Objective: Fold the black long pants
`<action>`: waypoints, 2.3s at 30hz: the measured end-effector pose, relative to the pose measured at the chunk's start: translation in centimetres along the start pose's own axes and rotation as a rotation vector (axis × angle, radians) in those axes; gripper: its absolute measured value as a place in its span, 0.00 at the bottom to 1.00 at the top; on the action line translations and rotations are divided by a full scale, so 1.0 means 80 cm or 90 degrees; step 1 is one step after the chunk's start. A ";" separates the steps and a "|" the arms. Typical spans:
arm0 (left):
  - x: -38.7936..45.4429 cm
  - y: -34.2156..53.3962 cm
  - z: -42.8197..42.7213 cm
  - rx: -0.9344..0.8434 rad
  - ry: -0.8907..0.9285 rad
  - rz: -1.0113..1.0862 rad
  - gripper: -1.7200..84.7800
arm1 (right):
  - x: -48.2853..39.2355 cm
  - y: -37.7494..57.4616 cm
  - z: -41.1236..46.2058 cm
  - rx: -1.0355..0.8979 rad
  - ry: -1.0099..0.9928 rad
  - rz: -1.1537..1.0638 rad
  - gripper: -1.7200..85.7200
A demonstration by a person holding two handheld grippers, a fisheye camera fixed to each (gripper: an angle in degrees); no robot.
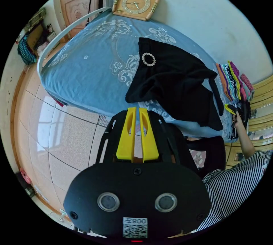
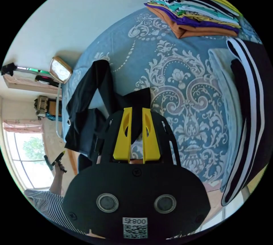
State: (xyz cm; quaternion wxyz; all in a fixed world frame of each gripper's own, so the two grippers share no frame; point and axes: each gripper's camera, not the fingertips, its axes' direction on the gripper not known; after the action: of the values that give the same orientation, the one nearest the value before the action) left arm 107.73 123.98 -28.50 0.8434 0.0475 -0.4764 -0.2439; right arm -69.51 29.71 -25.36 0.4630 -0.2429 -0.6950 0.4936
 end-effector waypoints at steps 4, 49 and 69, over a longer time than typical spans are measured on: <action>0.033 -0.039 0.021 -0.001 0.028 0.035 0.05 | -0.032 -0.005 0.021 -0.017 0.063 -0.006 0.10; 0.245 -0.160 0.014 0.038 0.212 0.027 0.09 | -0.303 0.188 -0.156 -0.052 0.113 -0.228 0.04; 0.608 -0.084 0.038 -0.153 0.178 0.452 0.09 | -0.384 0.363 -0.138 -0.231 0.083 -0.341 0.07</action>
State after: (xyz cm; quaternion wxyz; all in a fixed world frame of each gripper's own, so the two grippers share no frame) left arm 123.55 96.34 9.02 0.9316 -0.1864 -0.3116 0.0172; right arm -49.27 21.85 -63.31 0.5693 -0.1610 -0.7795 0.2059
